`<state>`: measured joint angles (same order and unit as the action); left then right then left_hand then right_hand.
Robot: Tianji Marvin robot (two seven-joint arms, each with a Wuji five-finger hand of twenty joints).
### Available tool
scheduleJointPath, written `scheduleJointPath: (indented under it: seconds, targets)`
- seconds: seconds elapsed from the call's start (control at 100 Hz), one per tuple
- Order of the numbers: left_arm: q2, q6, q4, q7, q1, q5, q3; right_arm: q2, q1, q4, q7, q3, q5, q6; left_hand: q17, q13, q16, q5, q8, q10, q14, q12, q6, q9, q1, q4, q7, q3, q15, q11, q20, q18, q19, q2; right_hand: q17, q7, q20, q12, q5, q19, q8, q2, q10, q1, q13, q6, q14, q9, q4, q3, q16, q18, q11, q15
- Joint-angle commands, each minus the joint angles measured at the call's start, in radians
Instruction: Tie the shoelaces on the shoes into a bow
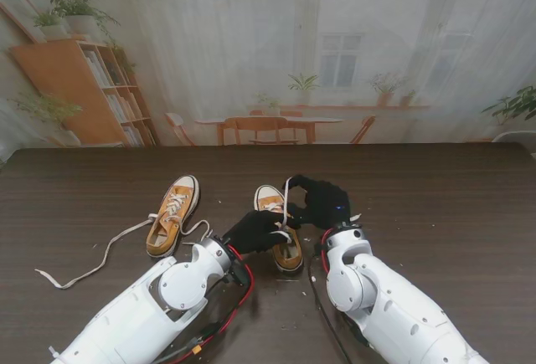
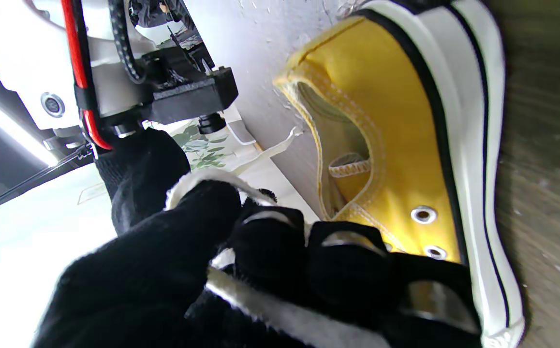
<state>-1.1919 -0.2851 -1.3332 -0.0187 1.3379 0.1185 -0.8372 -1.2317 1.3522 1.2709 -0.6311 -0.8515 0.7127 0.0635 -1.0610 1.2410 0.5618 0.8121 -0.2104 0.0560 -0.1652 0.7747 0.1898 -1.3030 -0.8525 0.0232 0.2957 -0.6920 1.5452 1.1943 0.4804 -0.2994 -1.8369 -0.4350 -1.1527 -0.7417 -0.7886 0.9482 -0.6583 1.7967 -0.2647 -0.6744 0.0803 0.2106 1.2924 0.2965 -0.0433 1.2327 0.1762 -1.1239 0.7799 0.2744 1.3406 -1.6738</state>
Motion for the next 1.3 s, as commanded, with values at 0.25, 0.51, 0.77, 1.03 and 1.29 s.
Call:
scheduleJointPath:
  seconds: [0.25, 0.51, 0.77, 1.03, 1.29]
  targets:
    - [0.003, 0.000, -0.006, 0.030, -0.004, 0.003, 0.011, -0.016, 0.010, 0.014, 0.035, -0.013, -0.069, -0.022, -0.012, 0.031, -0.016, 0.013, 0.016, 0.010, -0.013, -0.007, -0.048, -0.027, 0.005, 0.009, -0.016, 0.016, 0.012, -0.006, -0.012, 0.066, -0.191, 0.006, -0.055, 0.082, -0.158, 0.025, -0.082, 0.297, 0.025, -0.012, 0.011, -0.093, 0.023, -0.114, -0.057, 0.138, 0.034, 0.054, 0.108, -0.057, 0.030, -0.114]
    - [0.004, -0.003, -0.004, 0.030, -0.007, 0.014, 0.015, -0.023, 0.018, 0.013, 0.065, -0.020, -0.132, -0.050, -0.012, 0.031, -0.016, 0.017, 0.016, 0.008, -0.012, -0.006, -0.046, -0.026, 0.004, 0.010, -0.018, 0.020, 0.012, -0.006, -0.012, 0.067, -0.191, 0.006, -0.055, 0.098, -0.185, 0.029, -0.108, 0.297, 0.036, 0.050, -0.004, -0.203, 0.023, -0.116, -0.038, 0.144, 0.043, 0.067, 0.121, -0.042, 0.023, -0.111]
    - [0.012, 0.010, -0.022, 0.030, 0.006, 0.041, -0.004, -0.023, 0.024, 0.013, 0.138, -0.035, -0.216, -0.105, -0.013, 0.031, -0.014, 0.015, 0.017, 0.001, 0.000, -0.004, -0.033, -0.029, 0.012, 0.006, -0.023, 0.024, 0.017, -0.002, -0.010, 0.073, -0.195, 0.015, -0.047, 0.126, -0.162, 0.039, -0.067, 0.297, 0.048, 0.283, -0.053, -0.313, 0.021, -0.144, 0.020, 0.110, 0.035, 0.212, 0.092, 0.022, 0.003, -0.105]
    - [0.029, 0.023, -0.067, 0.031, 0.048, 0.090, -0.051, -0.024, 0.024, -0.006, 0.184, -0.044, -0.278, -0.136, -0.013, 0.031, -0.014, 0.019, 0.019, -0.003, 0.005, -0.005, -0.030, -0.030, 0.021, 0.003, -0.026, 0.026, 0.020, -0.001, -0.009, 0.077, -0.197, 0.018, -0.041, 0.124, -0.135, 0.045, -0.010, 0.297, 0.041, 0.477, -0.084, -0.463, 0.019, -0.115, 0.055, 0.074, 0.048, 0.527, 0.057, 0.063, -0.009, -0.104]
    - [0.042, 0.048, -0.111, 0.017, 0.097, 0.155, -0.114, -0.025, 0.028, -0.017, 0.188, -0.046, -0.294, -0.146, -0.013, 0.031, -0.016, 0.011, 0.022, -0.006, 0.008, -0.005, -0.012, -0.028, 0.037, -0.001, -0.034, 0.036, 0.019, -0.001, -0.009, 0.077, -0.196, 0.035, -0.036, 0.117, -0.123, 0.045, 0.004, 0.297, 0.036, 0.563, -0.105, -0.519, 0.018, -0.092, 0.086, 0.066, 0.045, 0.563, 0.049, 0.091, -0.015, -0.102]
